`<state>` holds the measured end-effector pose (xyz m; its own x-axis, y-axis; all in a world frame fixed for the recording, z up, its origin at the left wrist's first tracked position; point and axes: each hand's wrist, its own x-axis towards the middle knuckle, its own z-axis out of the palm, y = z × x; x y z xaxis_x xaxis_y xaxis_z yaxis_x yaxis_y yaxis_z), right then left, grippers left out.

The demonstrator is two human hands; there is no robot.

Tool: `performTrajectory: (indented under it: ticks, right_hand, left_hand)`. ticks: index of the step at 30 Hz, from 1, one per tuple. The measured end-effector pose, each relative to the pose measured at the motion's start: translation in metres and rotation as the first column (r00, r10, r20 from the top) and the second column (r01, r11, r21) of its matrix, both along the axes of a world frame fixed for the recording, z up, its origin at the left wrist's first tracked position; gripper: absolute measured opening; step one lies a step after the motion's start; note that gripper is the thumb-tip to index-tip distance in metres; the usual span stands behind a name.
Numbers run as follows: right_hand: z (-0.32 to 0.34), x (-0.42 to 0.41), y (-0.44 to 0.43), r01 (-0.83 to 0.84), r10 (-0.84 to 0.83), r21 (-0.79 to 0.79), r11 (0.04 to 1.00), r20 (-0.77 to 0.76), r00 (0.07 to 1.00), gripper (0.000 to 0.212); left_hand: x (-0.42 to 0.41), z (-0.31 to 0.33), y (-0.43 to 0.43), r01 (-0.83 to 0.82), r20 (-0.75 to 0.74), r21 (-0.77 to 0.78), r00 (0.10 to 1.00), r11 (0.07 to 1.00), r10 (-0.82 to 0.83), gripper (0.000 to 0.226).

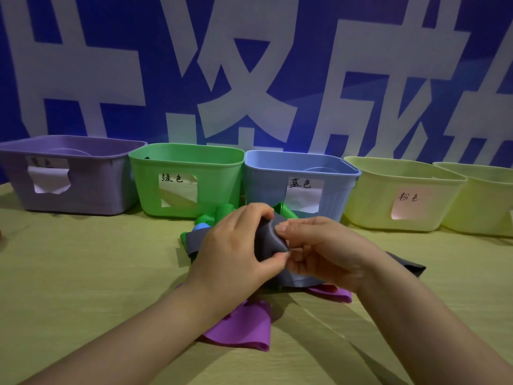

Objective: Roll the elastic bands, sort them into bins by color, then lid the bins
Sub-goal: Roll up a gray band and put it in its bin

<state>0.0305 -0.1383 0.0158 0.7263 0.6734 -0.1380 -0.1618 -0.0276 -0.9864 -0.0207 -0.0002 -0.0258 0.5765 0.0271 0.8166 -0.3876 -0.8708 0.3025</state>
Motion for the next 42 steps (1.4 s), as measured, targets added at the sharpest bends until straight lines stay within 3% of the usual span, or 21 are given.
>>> performTrajectory:
  ticks: [7,11,13,15,17,20,22,32,34,38,42]
  right_hand:
    - [0.000,0.003,-0.001,0.018,-0.018,0.026,0.999,0.005,1.000,0.007]
    - [-0.004,0.007,0.000,0.093,-0.083,-0.073,0.993,0.124,0.989,0.009]
    - [-0.006,0.008,0.003,0.153,-0.129,-0.098,0.983,0.217,0.968,0.016]
    - [-0.006,0.007,0.005,0.228,-0.167,-0.138,0.964,0.357,0.919,0.020]
    - [-0.005,0.004,0.006,0.283,-0.167,-0.178,0.942,0.481,0.861,0.023]
    - [-0.004,0.000,0.007,0.367,-0.120,-0.263,0.892,0.646,0.754,0.023]
    - [-0.003,-0.002,0.007,0.406,-0.106,-0.271,0.873,0.707,0.699,0.024]
    - [0.001,-0.007,0.004,0.431,-0.067,-0.240,0.870,0.809,0.585,0.029]
    - [0.002,-0.007,0.003,0.422,-0.055,-0.246,0.872,0.810,0.585,0.030]
    - [0.003,-0.007,0.002,0.420,-0.039,-0.247,0.874,0.824,0.565,0.030]
    - [0.001,-0.008,0.003,0.448,0.018,-0.276,0.851,0.867,0.499,0.029]
  left_hand:
    - [0.002,-0.001,0.002,0.066,0.025,0.051,0.997,0.996,-0.067,0.033]
    - [0.001,-0.003,0.003,0.137,0.004,0.026,0.991,0.990,-0.137,0.032]
    - [0.001,0.000,0.003,0.202,-0.041,-0.120,0.977,0.972,-0.208,0.032]
    - [0.003,0.005,0.003,0.252,-0.084,-0.407,0.947,0.878,-0.311,0.029]
    - [0.009,0.006,0.008,0.239,-0.117,-0.559,0.925,0.794,-0.361,0.019]
    - [0.010,0.008,0.011,0.232,-0.171,-0.541,0.911,0.808,-0.375,0.007]
    - [0.007,0.008,0.012,0.220,-0.190,-0.505,0.915,0.835,-0.356,0.014]
    - [0.003,0.011,0.011,0.232,-0.265,-0.409,0.895,0.883,-0.358,0.020]
    - [0.005,0.012,0.010,0.234,-0.233,-0.482,0.895,0.845,-0.381,0.011]
    - [0.005,0.015,0.008,0.274,-0.193,-0.667,0.834,0.693,-0.516,0.023]
    - [0.008,0.013,0.008,0.227,-0.211,-0.670,0.854,0.707,-0.475,0.019]
